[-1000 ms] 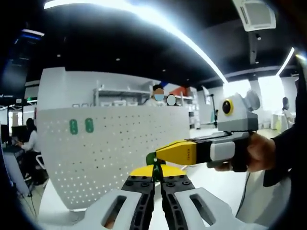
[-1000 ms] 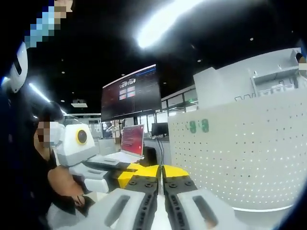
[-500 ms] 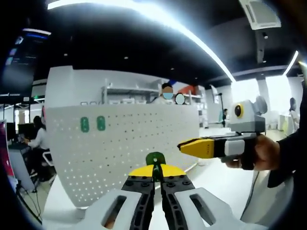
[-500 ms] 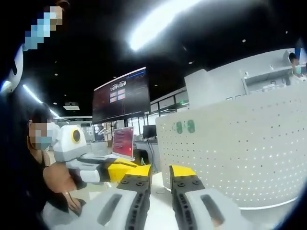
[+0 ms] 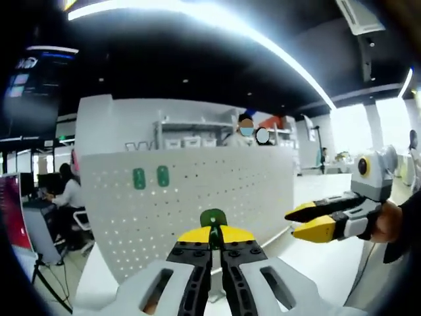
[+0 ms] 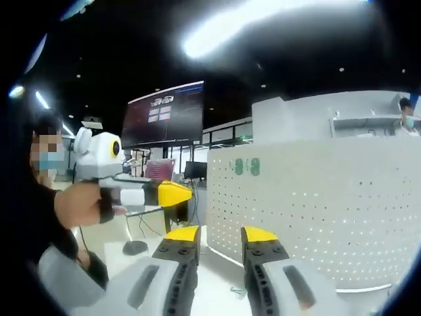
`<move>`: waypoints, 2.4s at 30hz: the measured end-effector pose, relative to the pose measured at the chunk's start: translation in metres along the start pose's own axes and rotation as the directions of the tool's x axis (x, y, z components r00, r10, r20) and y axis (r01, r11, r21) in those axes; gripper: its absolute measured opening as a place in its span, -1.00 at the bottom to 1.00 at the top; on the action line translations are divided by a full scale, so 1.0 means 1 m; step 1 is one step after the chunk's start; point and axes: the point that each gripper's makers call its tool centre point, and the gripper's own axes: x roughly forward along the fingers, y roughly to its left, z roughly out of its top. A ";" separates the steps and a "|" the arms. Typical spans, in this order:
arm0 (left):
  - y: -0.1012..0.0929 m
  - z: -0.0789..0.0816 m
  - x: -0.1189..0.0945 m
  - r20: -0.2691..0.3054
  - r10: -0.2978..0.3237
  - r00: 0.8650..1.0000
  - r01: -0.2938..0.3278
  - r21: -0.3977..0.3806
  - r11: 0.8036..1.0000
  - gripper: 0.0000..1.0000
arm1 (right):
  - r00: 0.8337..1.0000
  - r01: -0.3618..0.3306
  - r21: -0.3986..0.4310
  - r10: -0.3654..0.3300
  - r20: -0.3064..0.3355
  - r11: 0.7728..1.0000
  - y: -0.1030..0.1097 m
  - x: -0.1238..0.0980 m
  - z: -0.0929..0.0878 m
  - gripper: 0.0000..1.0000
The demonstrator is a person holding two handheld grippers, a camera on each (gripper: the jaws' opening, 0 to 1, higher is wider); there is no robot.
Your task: Insert the hook assembly into the mounting plate slot until the hook locks in place.
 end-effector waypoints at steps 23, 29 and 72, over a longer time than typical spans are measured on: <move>0.082 0.032 0.023 0.030 0.192 0.981 -0.193 0.040 0.980 -0.94 | 0.997 0.076 -0.003 -0.076 0.026 0.997 -0.026 -0.011 -0.003 -0.28; 0.100 0.039 0.032 0.042 0.226 0.973 -0.229 0.055 0.972 -0.94 | 0.998 0.057 -0.042 -0.057 0.009 0.997 -0.020 -0.007 -0.006 -0.28; 0.181 0.040 0.103 0.093 0.329 0.940 -0.338 0.119 0.933 -0.94 | 0.994 0.100 -0.029 -0.101 -0.050 0.995 -0.037 -0.007 -0.026 -0.24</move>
